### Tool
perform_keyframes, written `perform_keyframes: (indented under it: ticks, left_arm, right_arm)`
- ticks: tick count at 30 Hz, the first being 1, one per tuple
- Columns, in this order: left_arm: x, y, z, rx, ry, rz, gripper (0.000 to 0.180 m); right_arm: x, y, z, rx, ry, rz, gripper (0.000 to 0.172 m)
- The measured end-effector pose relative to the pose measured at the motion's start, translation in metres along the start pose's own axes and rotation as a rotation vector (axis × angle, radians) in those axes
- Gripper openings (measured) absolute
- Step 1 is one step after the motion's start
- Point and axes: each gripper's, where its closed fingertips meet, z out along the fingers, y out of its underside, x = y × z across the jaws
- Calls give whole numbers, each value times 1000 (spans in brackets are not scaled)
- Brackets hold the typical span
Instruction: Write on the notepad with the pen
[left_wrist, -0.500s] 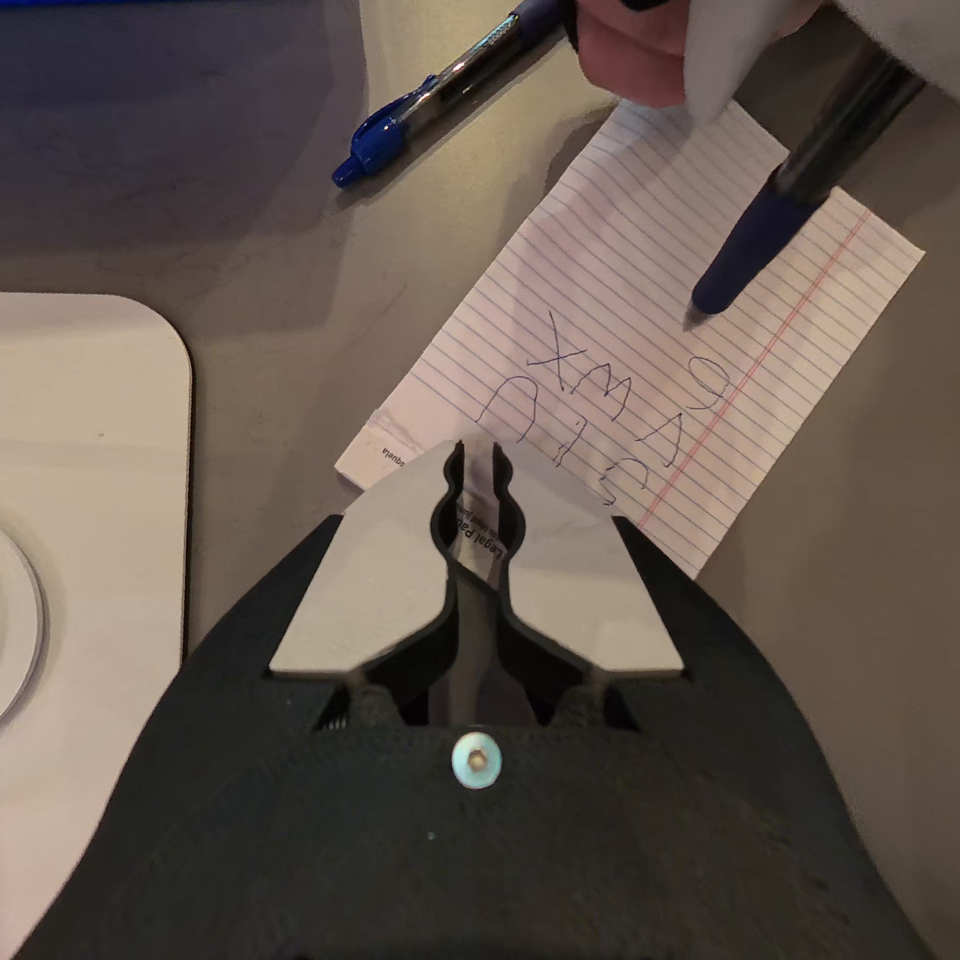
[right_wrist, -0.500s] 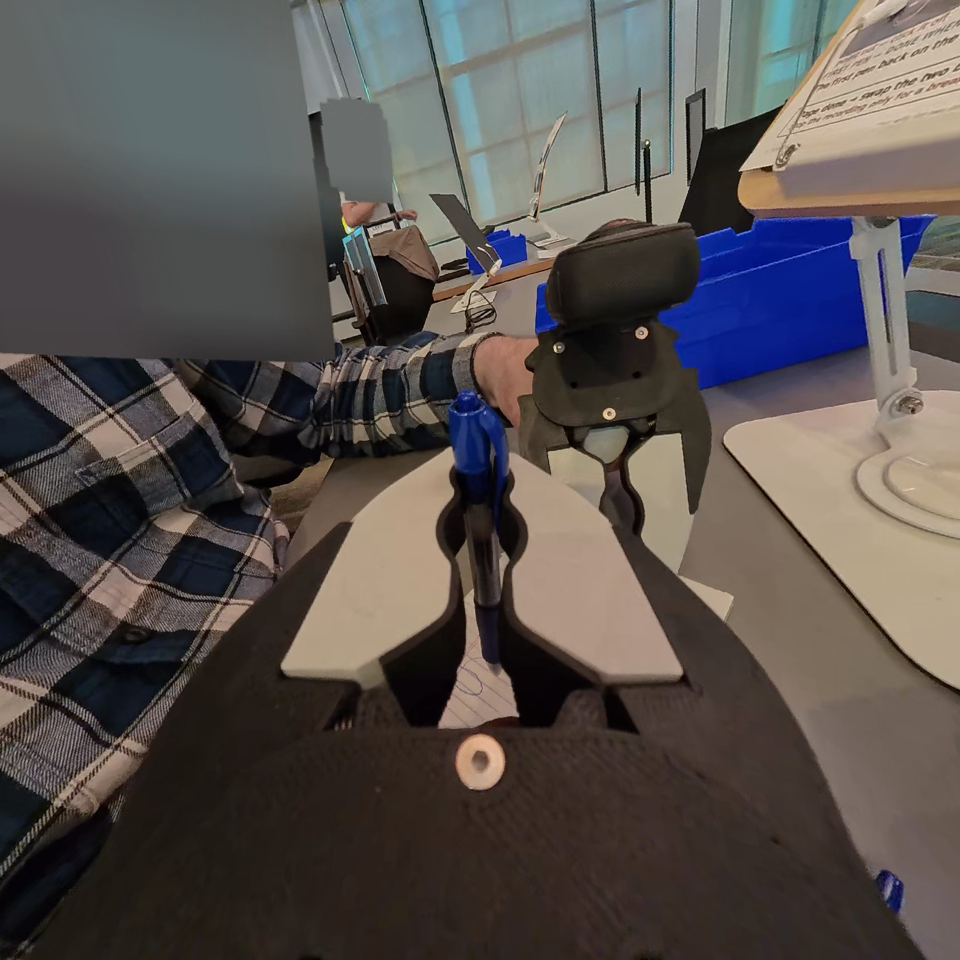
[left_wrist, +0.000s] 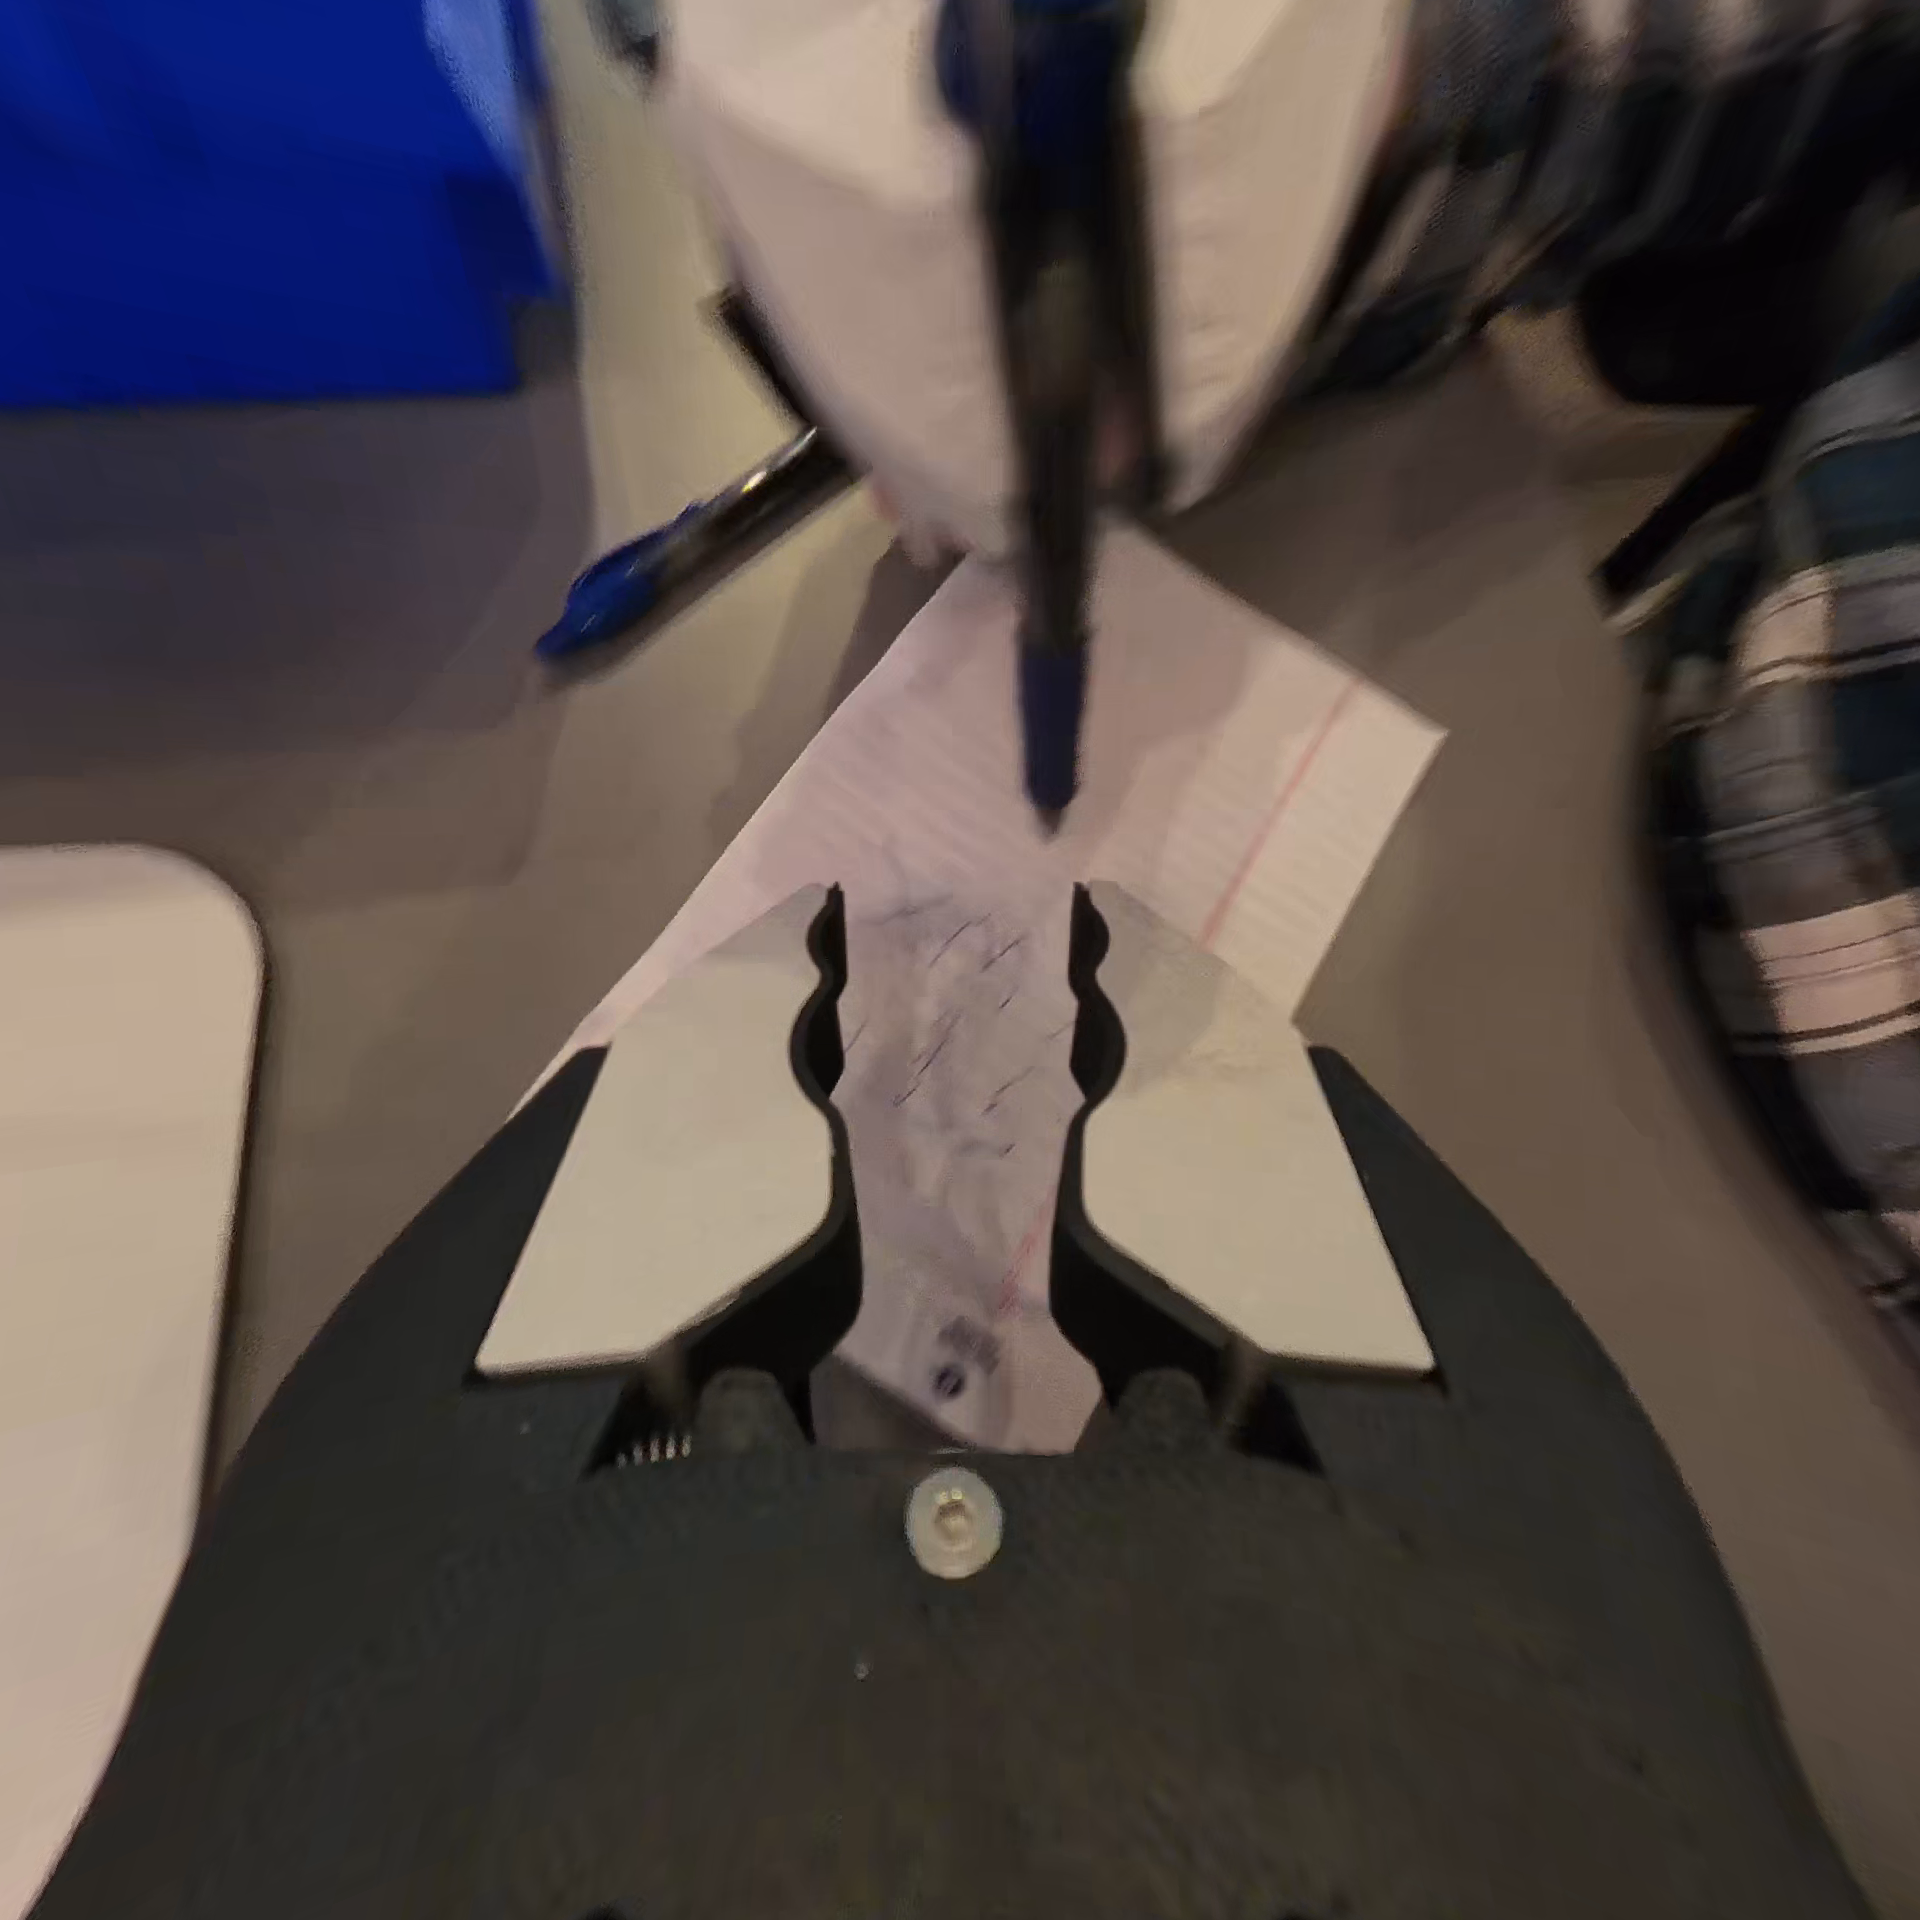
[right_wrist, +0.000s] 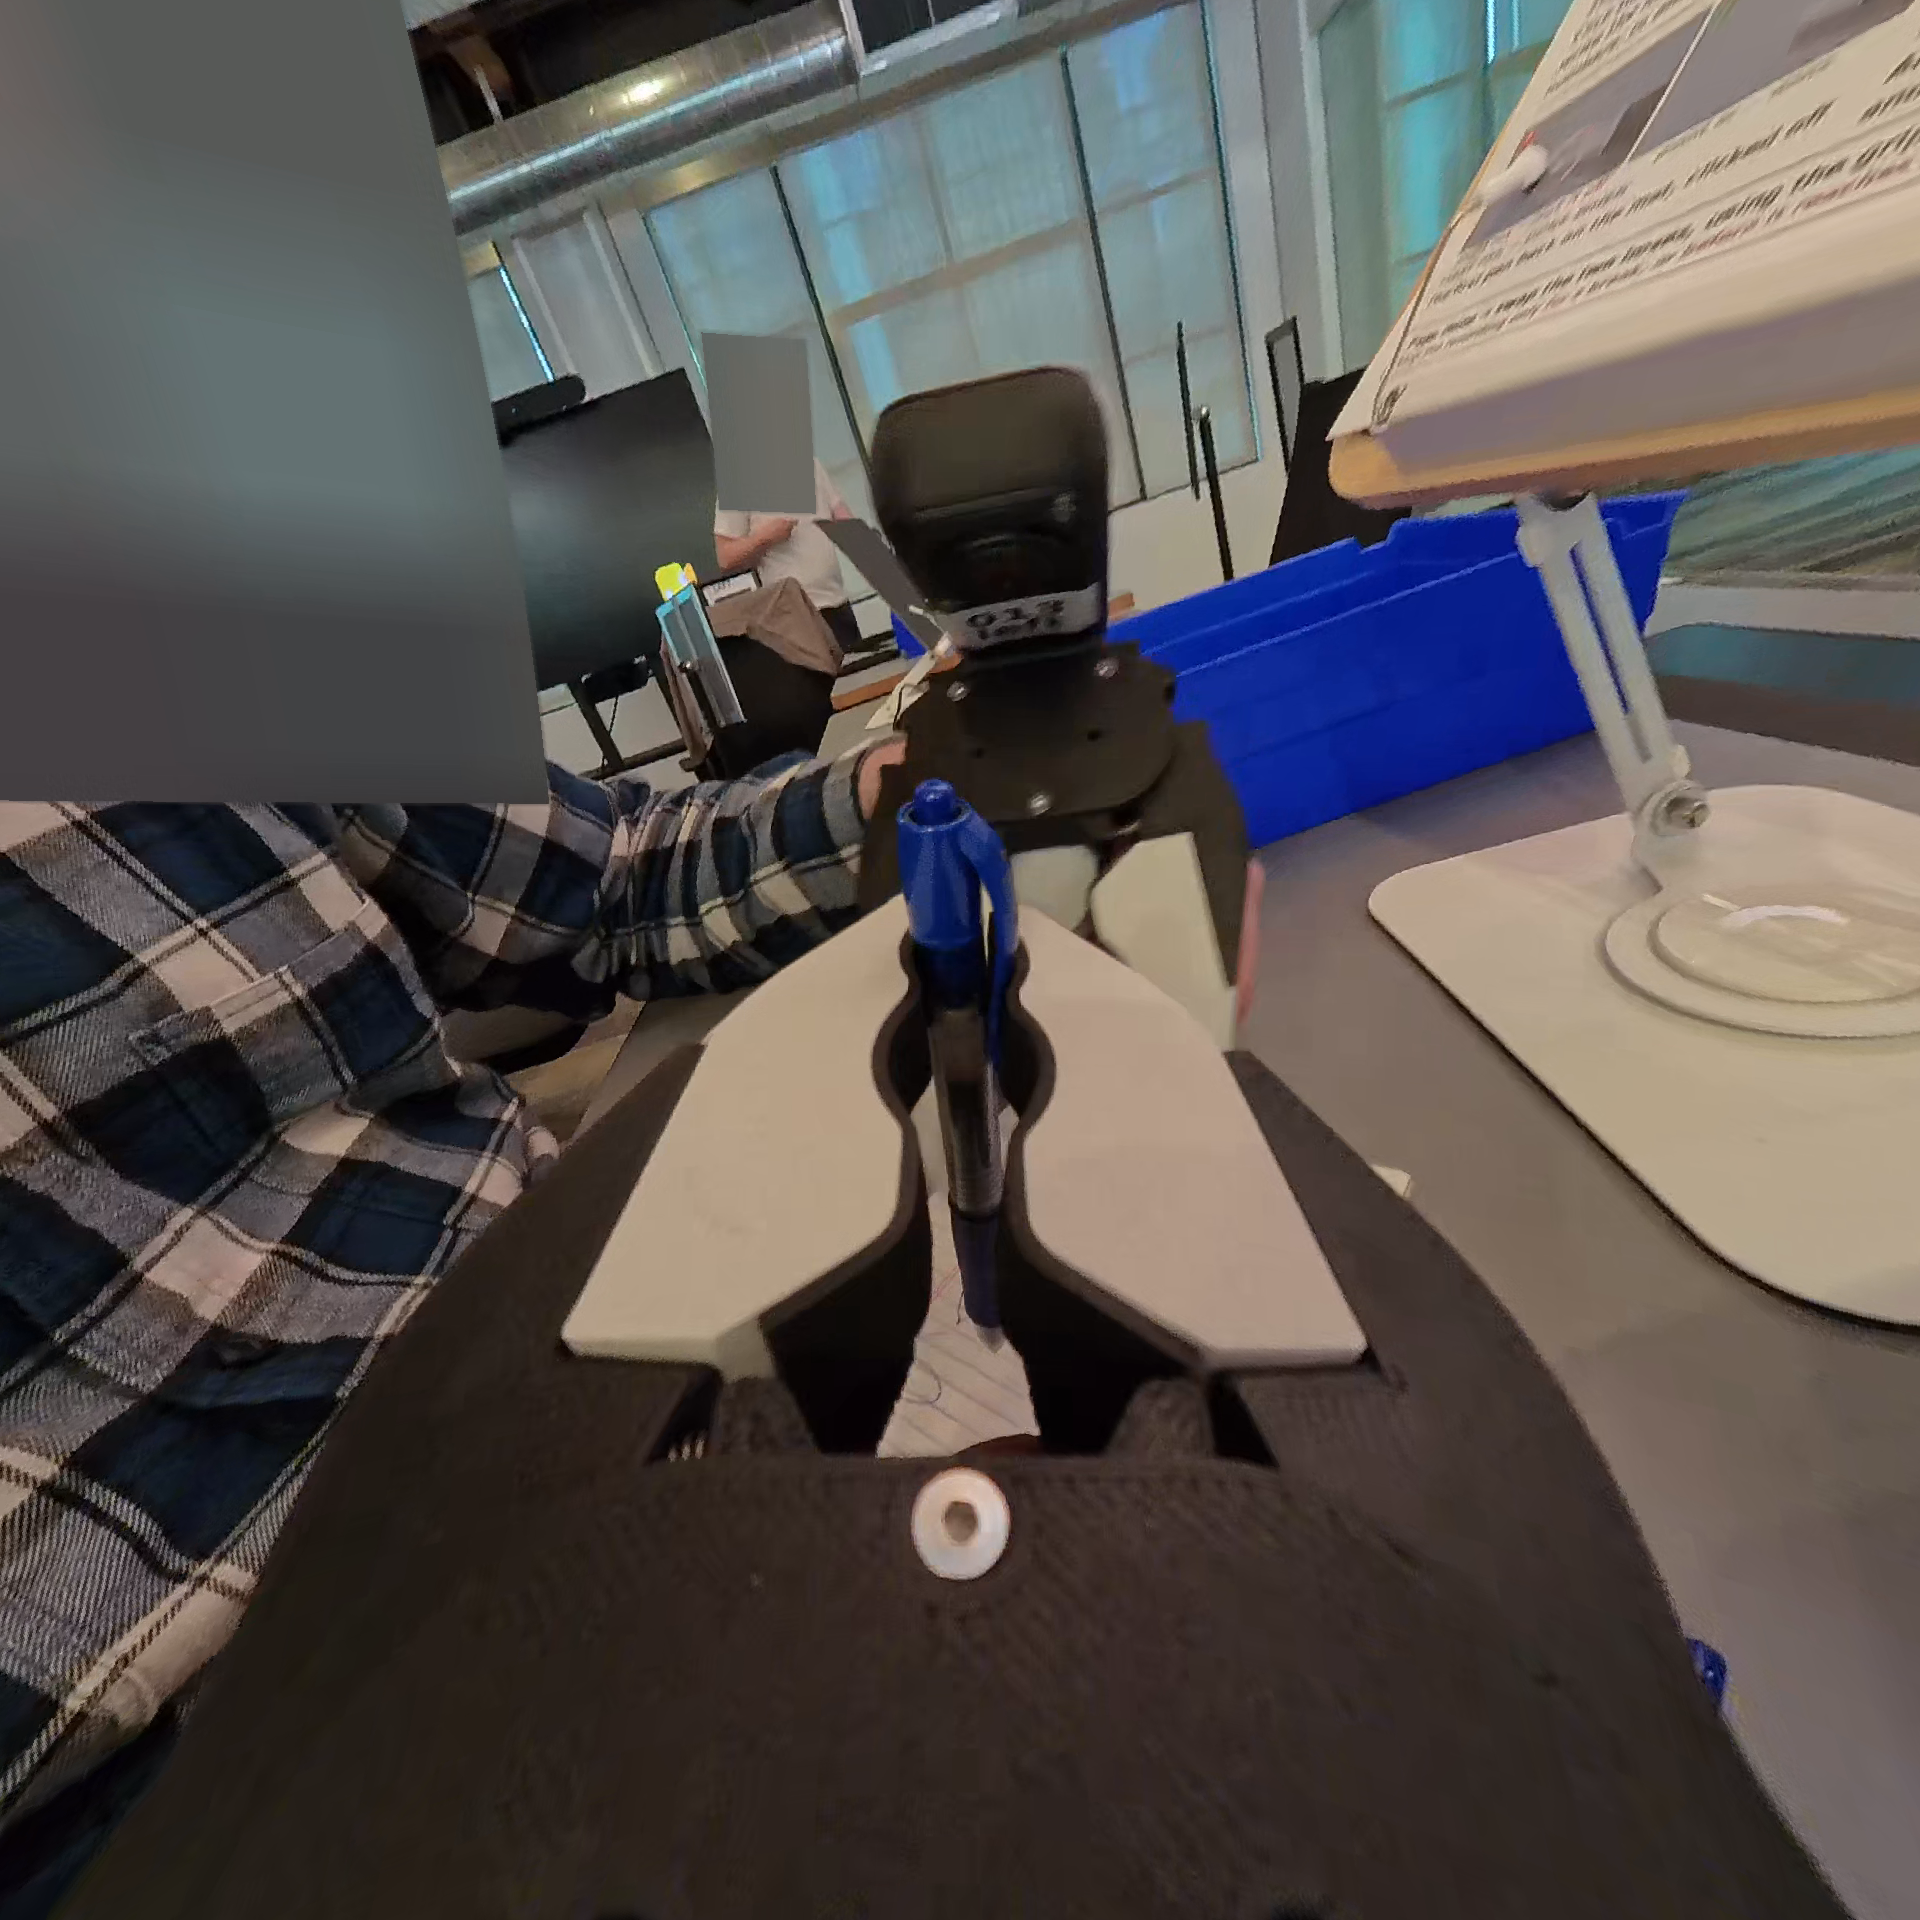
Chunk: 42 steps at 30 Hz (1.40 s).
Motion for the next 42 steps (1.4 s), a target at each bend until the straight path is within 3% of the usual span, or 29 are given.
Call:
perform_keyframes:
  ticks: [3,6,11,15,19,21,29,42]
  left_arm:
    - [18,-19,15,69,36,22,35]
    - [20,-33,23,153,30,-3,12]
    - [13,-42,20,227,-7,-48,11]
    - [3,-44,22,233,-94,-110,11]
    - [-7,-46,20,270,-153,-178,11]
    - [-8,-41,23,242,-156,-196,11]
    - [-28,-13,21,-1,-333,-86,11]
    - [-23,-11,21,-53,-305,-37,14]
  right_arm:
    - [-1,-8,-1,31,3,-12,8]
    - [-6,-10,2,36,-16,-17,9]
    - [0,-21,3,82,51,-47,9]
    - [15,-23,5,20,240,-126,36]
    - [22,-29,0,0,363,-151,37]
    - [27,-23,-1,-29,399,-118,25]
    - [35,15,-4,-266,392,31,14]
    - [39,17,-5,-345,409,-20,9]
